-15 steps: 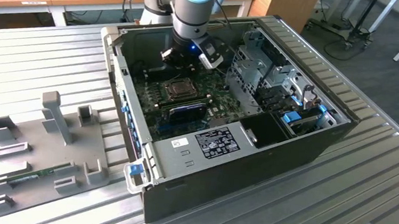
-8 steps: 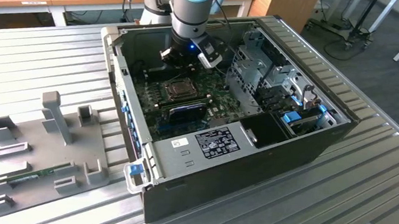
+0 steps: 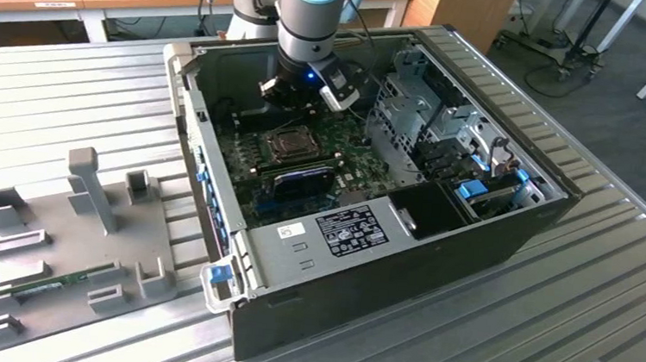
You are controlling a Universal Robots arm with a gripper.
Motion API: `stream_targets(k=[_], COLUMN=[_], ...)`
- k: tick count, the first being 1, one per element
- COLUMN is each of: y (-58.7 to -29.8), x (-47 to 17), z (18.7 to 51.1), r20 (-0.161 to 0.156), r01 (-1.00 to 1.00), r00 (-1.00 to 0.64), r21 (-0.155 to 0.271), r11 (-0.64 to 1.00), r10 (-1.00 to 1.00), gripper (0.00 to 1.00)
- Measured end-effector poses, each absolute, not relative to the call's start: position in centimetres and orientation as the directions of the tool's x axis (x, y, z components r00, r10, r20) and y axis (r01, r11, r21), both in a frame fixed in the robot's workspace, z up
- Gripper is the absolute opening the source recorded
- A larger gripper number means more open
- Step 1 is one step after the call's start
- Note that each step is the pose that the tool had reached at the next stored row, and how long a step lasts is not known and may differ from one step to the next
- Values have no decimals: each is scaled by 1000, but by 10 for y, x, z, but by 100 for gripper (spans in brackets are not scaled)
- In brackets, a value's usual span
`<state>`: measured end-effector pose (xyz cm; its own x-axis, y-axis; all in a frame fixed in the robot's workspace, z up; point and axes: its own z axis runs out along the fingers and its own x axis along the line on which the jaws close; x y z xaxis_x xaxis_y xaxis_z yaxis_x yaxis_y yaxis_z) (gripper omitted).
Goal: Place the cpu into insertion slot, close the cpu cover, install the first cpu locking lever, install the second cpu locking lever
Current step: 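Install the first cpu locking lever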
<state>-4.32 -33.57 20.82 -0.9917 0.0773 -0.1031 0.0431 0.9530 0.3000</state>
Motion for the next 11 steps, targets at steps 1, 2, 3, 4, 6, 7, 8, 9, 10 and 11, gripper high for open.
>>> stream_targets(k=[1,2,3,4,6,7,8,9,10,11], y=[-336,-336,-336,-337,-337,-337,-337,-337,-337,-337], x=[-43,-43,-43,-43,-43,-43,-43,-43,-43,-43], z=[208,208,208,207,207,206,206,206,205,205], r20=[-103,-104,-104,-104,-105,-105,-105,-105,-106,-106], r01=[48,52,57,61,69,72,75,77,80,82], r00=[-991,-991,-990,-990,-989,-989,-988,-988,-988,-987], r21=[300,299,299,299,299,299,299,299,299,299], r11=[953,953,952,952,952,951,951,951,951,951], r10=[82,87,92,97,104,108,111,114,116,118], gripper=[10,10,10,10,10,10,10,10,10,10])
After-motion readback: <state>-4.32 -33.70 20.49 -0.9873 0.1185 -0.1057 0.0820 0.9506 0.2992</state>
